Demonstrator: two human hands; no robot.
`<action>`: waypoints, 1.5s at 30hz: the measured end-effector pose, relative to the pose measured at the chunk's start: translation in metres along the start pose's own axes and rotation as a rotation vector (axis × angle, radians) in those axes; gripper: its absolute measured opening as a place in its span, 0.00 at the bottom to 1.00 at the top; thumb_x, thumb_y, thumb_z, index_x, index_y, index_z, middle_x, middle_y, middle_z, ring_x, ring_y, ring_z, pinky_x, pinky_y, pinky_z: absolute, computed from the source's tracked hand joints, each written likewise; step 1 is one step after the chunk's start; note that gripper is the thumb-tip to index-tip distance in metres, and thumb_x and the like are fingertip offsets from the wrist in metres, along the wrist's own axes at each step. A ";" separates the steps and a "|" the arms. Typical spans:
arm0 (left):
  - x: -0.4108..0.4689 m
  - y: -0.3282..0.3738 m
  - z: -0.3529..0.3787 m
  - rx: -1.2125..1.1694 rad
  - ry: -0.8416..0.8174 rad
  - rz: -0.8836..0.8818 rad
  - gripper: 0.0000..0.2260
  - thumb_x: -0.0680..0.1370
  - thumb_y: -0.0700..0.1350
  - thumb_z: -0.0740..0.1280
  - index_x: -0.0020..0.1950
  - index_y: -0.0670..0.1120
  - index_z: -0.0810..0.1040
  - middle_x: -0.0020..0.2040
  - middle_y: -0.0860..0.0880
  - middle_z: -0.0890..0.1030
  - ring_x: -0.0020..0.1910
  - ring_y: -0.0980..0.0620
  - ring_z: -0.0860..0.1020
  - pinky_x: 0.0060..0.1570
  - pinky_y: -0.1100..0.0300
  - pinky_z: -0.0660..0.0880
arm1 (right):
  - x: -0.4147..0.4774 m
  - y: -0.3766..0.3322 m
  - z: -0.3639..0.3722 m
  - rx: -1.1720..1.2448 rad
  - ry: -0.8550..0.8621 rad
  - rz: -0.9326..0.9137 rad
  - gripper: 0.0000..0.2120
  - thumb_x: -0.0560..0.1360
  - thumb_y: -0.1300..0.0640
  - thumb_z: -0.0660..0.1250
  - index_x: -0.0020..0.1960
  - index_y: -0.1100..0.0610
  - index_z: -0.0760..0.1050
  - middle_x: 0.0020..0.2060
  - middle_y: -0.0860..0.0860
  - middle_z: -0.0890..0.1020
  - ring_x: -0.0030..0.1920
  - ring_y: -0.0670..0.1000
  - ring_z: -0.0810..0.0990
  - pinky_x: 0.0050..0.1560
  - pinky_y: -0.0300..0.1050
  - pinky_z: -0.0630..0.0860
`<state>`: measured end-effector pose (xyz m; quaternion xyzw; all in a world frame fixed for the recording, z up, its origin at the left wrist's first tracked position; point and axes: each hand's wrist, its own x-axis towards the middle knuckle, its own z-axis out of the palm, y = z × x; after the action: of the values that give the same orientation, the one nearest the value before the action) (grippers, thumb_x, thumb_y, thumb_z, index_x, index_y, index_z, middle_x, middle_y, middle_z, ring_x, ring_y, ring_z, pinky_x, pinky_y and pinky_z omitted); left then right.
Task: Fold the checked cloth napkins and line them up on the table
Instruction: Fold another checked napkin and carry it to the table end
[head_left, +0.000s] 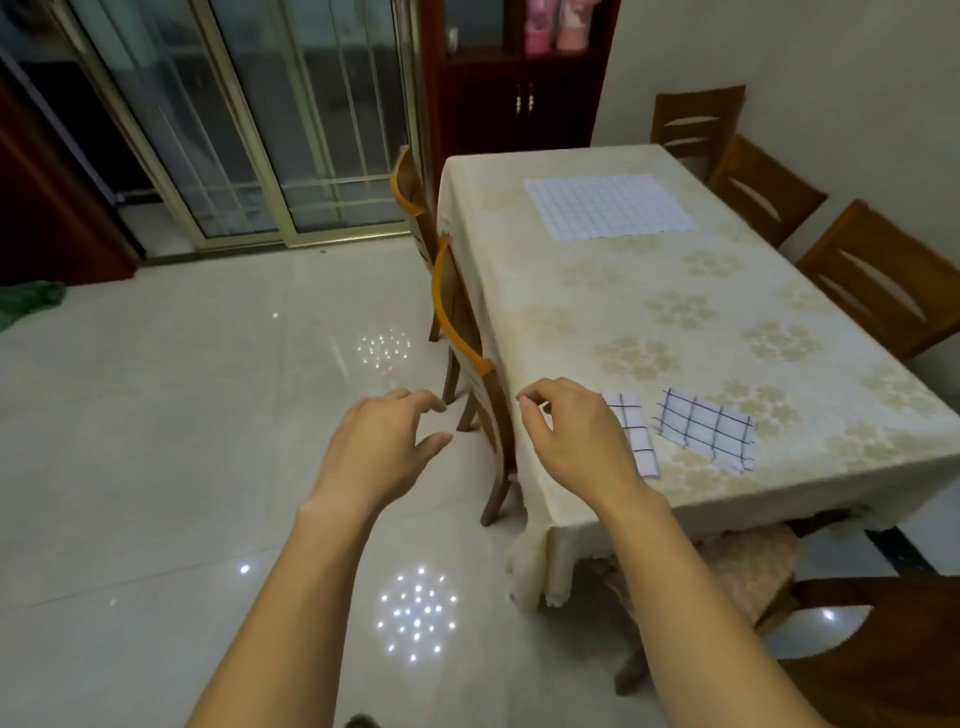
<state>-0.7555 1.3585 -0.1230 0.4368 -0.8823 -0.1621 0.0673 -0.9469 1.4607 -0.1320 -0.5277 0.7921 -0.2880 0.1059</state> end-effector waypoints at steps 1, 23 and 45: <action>0.003 -0.020 -0.009 -0.007 0.013 0.010 0.18 0.80 0.58 0.68 0.68 0.55 0.76 0.63 0.52 0.80 0.62 0.48 0.78 0.62 0.51 0.76 | 0.007 -0.017 0.012 0.000 0.015 0.006 0.11 0.83 0.52 0.61 0.57 0.53 0.81 0.50 0.49 0.82 0.49 0.48 0.80 0.47 0.41 0.75; 0.156 -0.256 -0.106 -0.080 0.014 -0.021 0.14 0.80 0.56 0.68 0.65 0.58 0.77 0.63 0.57 0.79 0.63 0.53 0.76 0.59 0.53 0.75 | 0.233 -0.181 0.160 0.001 0.136 -0.124 0.09 0.82 0.53 0.63 0.54 0.53 0.81 0.45 0.47 0.84 0.45 0.49 0.81 0.48 0.50 0.79; 0.490 -0.343 -0.165 -0.122 0.169 -0.065 0.13 0.82 0.55 0.66 0.65 0.56 0.79 0.62 0.57 0.80 0.62 0.55 0.78 0.59 0.57 0.75 | 0.599 -0.179 0.210 0.065 0.062 -0.130 0.09 0.82 0.49 0.63 0.56 0.49 0.81 0.46 0.43 0.83 0.43 0.43 0.80 0.43 0.43 0.81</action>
<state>-0.7546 0.7389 -0.0979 0.4723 -0.8473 -0.1804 0.1625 -0.9615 0.8014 -0.1193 -0.5653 0.7492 -0.3360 0.0794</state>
